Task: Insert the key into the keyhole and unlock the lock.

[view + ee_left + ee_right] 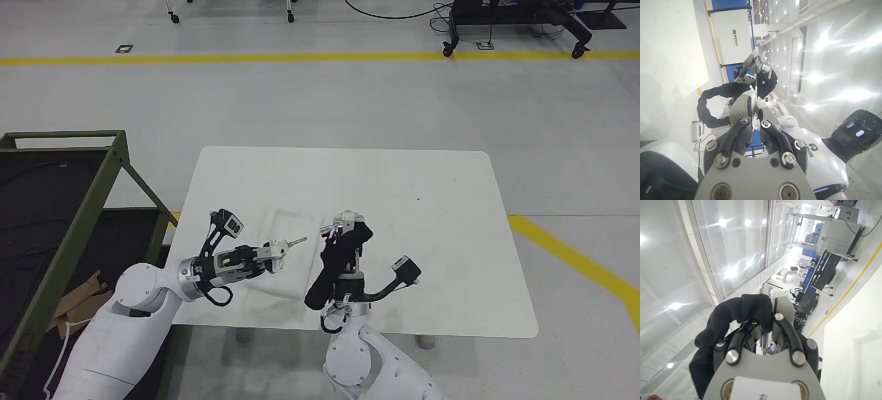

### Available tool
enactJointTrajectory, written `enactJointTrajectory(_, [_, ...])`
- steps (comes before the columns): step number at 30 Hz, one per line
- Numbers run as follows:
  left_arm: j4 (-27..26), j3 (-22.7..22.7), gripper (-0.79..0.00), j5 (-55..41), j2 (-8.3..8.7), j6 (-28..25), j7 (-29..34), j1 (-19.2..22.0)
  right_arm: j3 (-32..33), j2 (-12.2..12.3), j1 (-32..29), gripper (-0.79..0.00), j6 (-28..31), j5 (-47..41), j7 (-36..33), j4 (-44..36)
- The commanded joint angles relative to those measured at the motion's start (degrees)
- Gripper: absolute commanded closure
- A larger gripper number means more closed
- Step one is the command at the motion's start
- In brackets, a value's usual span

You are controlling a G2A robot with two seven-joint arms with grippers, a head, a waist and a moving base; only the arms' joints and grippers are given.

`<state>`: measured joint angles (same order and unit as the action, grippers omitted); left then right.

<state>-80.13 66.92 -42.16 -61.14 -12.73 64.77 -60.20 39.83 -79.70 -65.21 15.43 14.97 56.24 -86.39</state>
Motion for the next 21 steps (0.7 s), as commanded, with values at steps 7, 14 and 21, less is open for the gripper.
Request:
enactJointTrajectory(7, [0.4,-0.1,0.0,0.59,-0.22,-0.22,0.72,0.53,1.02,-1.27,-0.75,0.0,0.77,3.79,-1.93,1.01])
enactJointTrajectory(14, [0.7,0.01,0.0,0.63,-0.42,-0.81,1.18,0.93,2.07,-2.29,-1.51,0.0,1.33,5.51,-4.13,1.4])
enactJointTrajectory(21, [1.04,0.12,0.0,0.77,-0.57,-0.86,1.6,1.33,3.32,-3.3,-2.0,0.0,1.4,6.2,-5.75,1.7])
